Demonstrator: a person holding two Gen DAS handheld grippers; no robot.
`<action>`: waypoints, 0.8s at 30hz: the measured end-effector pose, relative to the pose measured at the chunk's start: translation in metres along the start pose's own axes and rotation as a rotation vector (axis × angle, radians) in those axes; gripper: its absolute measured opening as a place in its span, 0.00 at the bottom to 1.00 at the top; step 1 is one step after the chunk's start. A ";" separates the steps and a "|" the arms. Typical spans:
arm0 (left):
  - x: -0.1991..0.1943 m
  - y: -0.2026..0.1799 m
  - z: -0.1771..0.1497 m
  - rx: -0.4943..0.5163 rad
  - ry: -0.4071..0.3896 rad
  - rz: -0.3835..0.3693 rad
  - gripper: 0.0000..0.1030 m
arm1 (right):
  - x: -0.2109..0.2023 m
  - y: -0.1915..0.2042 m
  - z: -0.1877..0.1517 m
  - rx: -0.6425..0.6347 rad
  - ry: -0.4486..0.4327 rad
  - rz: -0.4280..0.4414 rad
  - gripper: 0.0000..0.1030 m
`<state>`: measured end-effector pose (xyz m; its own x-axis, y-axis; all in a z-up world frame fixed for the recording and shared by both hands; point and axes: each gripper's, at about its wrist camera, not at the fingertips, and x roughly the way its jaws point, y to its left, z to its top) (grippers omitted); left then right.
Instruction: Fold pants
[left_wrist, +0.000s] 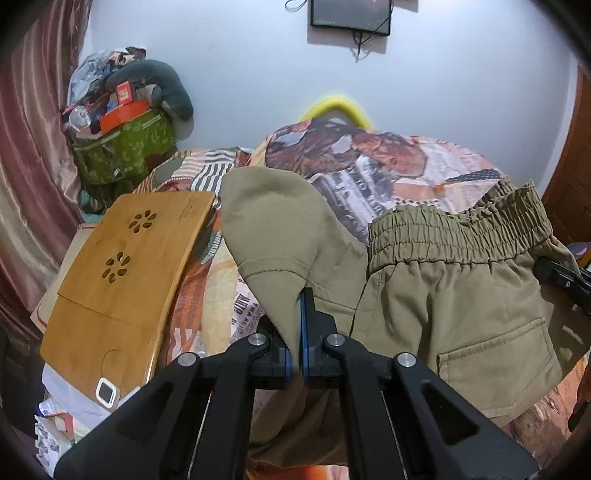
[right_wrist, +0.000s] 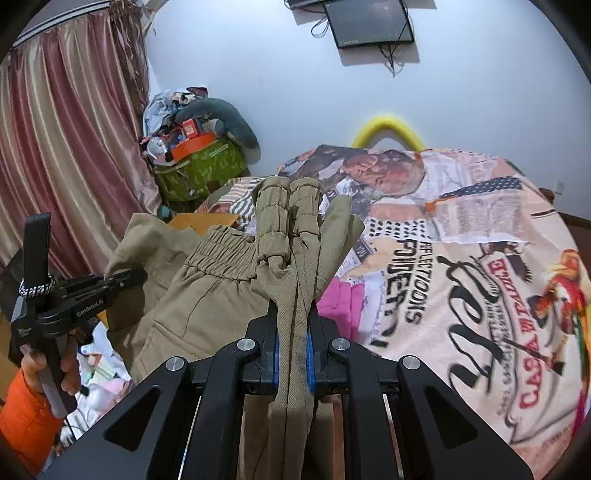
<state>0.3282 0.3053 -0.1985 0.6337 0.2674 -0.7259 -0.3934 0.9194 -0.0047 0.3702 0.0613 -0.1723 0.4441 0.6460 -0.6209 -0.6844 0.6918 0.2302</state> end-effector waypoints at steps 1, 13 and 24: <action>0.010 0.001 0.001 -0.004 0.006 0.000 0.03 | 0.007 -0.001 0.001 -0.005 0.004 -0.005 0.08; 0.111 0.000 -0.012 -0.023 0.125 0.005 0.06 | 0.074 -0.029 -0.002 -0.015 0.085 -0.062 0.09; 0.147 0.043 -0.050 -0.075 0.252 0.079 0.28 | 0.080 -0.060 -0.037 0.032 0.215 -0.111 0.20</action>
<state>0.3709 0.3691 -0.3398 0.4173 0.2486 -0.8741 -0.4892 0.8721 0.0145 0.4257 0.0597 -0.2632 0.3798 0.4845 -0.7880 -0.6180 0.7668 0.1736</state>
